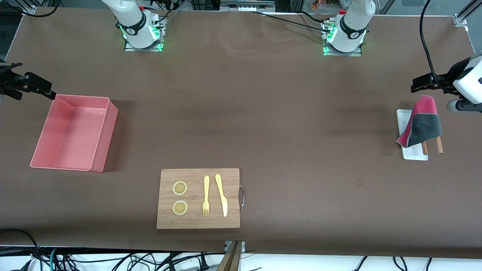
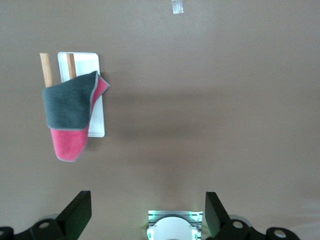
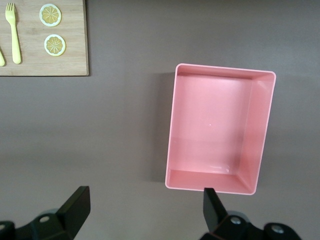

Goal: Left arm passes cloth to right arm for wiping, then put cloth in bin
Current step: 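Reach the left gripper down to the grey cloth on the holder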

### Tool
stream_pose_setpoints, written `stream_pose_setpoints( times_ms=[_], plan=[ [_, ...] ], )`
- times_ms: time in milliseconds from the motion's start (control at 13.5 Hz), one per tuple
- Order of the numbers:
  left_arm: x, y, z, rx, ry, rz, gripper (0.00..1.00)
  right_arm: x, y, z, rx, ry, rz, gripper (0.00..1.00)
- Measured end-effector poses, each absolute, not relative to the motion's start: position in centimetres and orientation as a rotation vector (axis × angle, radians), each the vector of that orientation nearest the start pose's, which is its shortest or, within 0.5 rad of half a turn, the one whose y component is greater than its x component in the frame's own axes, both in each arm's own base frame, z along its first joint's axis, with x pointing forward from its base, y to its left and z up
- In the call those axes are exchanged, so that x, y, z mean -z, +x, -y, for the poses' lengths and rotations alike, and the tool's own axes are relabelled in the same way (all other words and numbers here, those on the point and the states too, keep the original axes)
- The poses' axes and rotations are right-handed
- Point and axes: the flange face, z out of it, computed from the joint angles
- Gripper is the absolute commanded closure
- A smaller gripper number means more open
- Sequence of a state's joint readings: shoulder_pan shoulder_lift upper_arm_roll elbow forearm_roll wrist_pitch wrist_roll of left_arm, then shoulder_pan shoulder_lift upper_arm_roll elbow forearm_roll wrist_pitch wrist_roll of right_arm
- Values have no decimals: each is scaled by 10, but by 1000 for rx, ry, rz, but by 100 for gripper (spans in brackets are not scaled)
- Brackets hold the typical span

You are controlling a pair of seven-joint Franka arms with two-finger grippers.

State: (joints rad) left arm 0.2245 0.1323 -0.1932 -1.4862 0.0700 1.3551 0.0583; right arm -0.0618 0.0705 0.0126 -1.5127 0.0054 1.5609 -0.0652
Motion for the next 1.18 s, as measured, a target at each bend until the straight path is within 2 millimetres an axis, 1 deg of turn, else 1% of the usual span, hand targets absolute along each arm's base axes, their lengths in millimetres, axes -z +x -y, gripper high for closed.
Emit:
stream_pose_setpoints(
  times_ms=[148, 295, 443, 664, 738, 886, 960, 1034, 1181],
  plan=[
    [-566, 580, -56, -418, -3066, -85, 0, -611, 575, 28, -34, -3134, 25, 0],
    [-550, 592, -86, -447, -3075, -108, 0, -611, 575, 28, -34, -3134, 25, 0],
    [-526, 598, -127, -495, -3098, -108, 0, -611, 575, 28, -34, -3134, 25, 0],
    [-489, 601, -189, -530, -3096, -112, 0, -611, 575, 28, -34, -3134, 25, 0],
    [-479, 601, -205, -532, -3089, -127, 0, -611, 575, 28, -34, -3134, 25, 0],
    [-459, 604, -230, -519, -3098, -133, 0, -611, 575, 28, -33, -3134, 26, 0],
    [-446, 607, -241, -504, -3105, -126, 0, -611, 575, 28, -33, -3134, 26, 0],
    [-427, 610, -252, -501, -3114, -117, 0, -611, 575, 27, -33, -3134, 26, 0],
    [-382, 611, -270, -545, -3160, -80, 0, -611, 575, 27, -33, -3134, 27, 0]
  ],
)
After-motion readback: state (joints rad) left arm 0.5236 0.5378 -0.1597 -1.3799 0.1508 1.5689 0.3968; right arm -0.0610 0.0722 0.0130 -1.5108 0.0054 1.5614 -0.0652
